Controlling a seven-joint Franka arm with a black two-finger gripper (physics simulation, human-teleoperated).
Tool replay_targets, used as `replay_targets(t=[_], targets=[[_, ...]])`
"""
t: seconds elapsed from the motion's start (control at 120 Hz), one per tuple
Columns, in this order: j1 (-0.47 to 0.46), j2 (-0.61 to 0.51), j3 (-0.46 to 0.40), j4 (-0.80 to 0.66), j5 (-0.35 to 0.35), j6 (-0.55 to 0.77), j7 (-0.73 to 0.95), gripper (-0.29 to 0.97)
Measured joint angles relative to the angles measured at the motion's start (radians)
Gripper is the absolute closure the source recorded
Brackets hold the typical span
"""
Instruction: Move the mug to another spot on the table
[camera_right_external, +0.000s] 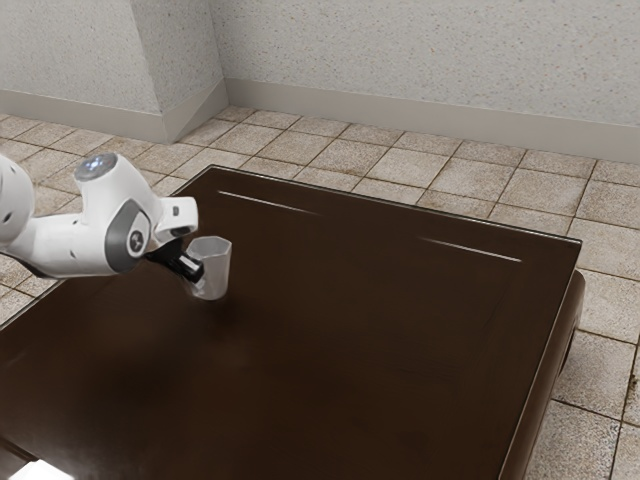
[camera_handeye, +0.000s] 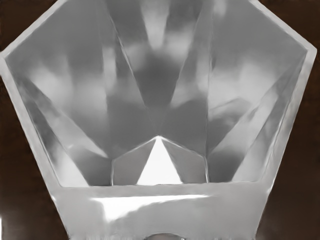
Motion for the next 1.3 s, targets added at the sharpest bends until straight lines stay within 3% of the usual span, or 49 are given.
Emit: replay_targets(t=[0.233,0.525,0.858,1.3], targets=[[-0.001,-0.121,-0.100,-0.197,-0.082,0.170,0.053,0.62],[-0.008,-0.096,-0.220,-0.250,-0.241,0.296,0.106,0.65],[-0.003,-0.050,-0.297,-0.274,-0.352,0.378,0.147,0.71],[0.000,0.051,-0.324,-0.239,-0.366,0.482,0.181,0.70]])
